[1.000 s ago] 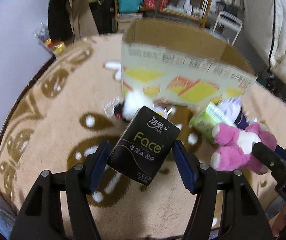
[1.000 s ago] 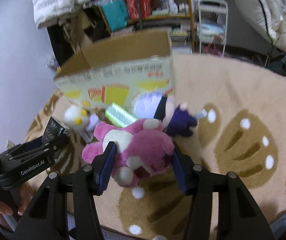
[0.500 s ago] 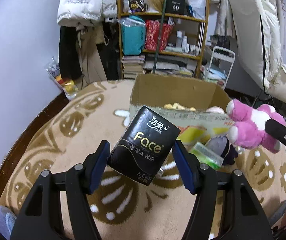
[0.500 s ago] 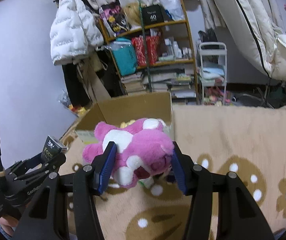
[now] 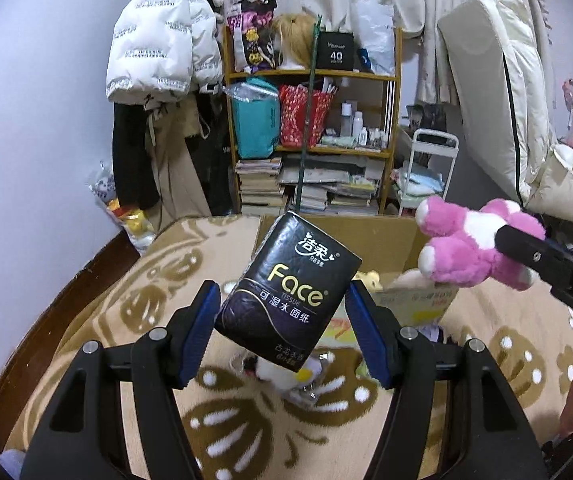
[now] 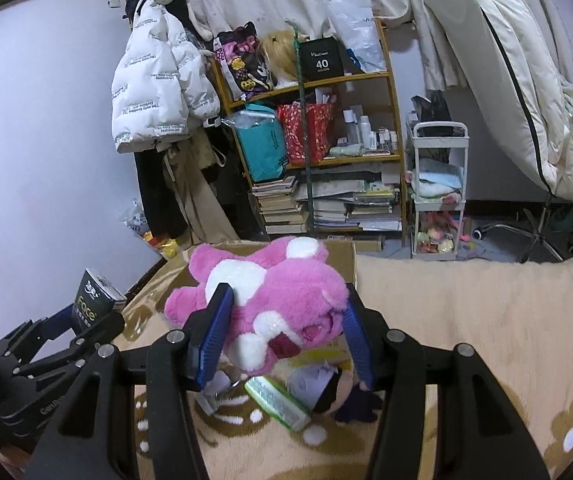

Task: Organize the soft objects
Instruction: 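Carry the tissue pack with the left tool while the right tool carries the pink bear over the box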

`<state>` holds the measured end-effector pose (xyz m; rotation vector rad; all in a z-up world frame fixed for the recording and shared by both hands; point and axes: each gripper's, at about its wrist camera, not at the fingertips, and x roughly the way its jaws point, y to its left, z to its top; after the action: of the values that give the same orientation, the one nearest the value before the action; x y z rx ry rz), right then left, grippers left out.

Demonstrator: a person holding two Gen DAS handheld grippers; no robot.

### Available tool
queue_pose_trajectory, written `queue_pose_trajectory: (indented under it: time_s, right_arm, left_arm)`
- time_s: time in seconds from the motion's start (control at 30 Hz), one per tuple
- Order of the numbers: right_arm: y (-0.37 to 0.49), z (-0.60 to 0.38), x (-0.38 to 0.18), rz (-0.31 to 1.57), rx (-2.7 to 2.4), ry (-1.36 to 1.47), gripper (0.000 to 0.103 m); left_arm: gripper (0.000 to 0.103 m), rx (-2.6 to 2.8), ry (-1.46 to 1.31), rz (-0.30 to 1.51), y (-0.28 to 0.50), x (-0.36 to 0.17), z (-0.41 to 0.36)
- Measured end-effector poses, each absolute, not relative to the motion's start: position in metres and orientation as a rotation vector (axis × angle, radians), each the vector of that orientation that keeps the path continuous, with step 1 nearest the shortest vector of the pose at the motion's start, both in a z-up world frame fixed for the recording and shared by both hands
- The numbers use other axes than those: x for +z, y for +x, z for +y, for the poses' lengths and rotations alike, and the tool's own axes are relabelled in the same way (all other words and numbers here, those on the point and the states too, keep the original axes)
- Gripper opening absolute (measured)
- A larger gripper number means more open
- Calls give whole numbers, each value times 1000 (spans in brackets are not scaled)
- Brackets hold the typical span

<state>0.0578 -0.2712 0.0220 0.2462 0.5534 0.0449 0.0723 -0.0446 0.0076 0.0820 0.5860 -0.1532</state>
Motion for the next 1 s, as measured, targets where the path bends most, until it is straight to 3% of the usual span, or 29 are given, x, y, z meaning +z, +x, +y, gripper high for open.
queue_pose_trajectory:
  time_s: [0.43,1.0]
  right_arm:
    - [102,-288,29,502,37,188,57]
    - [136,-286,-15,559,74,204,57]
  left_arm:
    - [64,-167,111,513,135,26,-60]
    - [64,-177,135,573,180,-24,-78]
